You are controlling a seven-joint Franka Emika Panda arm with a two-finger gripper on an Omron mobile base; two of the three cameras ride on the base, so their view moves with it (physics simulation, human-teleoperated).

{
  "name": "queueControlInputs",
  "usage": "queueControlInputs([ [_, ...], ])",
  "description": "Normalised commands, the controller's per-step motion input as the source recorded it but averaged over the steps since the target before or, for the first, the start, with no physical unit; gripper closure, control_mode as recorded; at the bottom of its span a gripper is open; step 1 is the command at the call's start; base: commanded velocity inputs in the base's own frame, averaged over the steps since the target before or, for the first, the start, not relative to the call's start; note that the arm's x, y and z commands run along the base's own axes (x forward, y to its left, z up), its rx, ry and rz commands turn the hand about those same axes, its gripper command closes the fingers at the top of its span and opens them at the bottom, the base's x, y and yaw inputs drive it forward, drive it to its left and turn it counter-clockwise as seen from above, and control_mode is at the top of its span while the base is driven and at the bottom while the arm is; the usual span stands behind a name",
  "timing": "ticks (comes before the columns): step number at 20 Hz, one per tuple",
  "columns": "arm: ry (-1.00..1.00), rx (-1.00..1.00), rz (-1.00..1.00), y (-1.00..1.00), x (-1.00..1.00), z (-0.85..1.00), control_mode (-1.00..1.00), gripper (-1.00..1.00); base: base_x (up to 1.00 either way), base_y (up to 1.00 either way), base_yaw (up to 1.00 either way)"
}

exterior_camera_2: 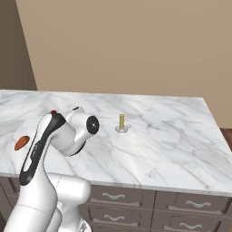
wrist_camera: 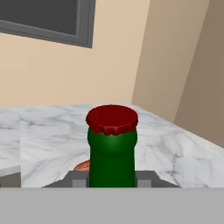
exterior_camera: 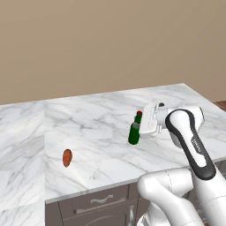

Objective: Open the cabinet directly in front. Then move the beer and the cup to the dining counter with the candle on it.

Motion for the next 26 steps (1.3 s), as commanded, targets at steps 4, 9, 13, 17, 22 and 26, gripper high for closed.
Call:
queueControlInputs([
  [4, 0.00, -0.01, 0.03, 0.14, 0.16, -0.37, -1.00, 1.00, 0.00, 0.00, 0.00],
  [9, 0.00, -0.05, 0.01, 0.10, 0.13, -0.37, -1.00, 1.00, 0.00, 0.00, 0.00],
  [13, 0.01, -0.03, 0.00, 0.10, 0.12, -0.37, -1.00, 1.00, 0.00, 0.00, 0.00],
  [17, 0.00, 0.00, 0.01, 0.04, 0.07, -0.31, -1.00, 1.00, 0.00, 0.00, 0.00],
  [22, 0.02, 0.00, 0.02, 0.00, 0.02, -0.26, -1.00, 1.00, 0.00, 0.00, 0.00],
  [26, 0.01, 0.00, 0.00, 0.00, 0.00, -0.28, -1.00, 1.00, 0.00, 0.00, 0.00],
])
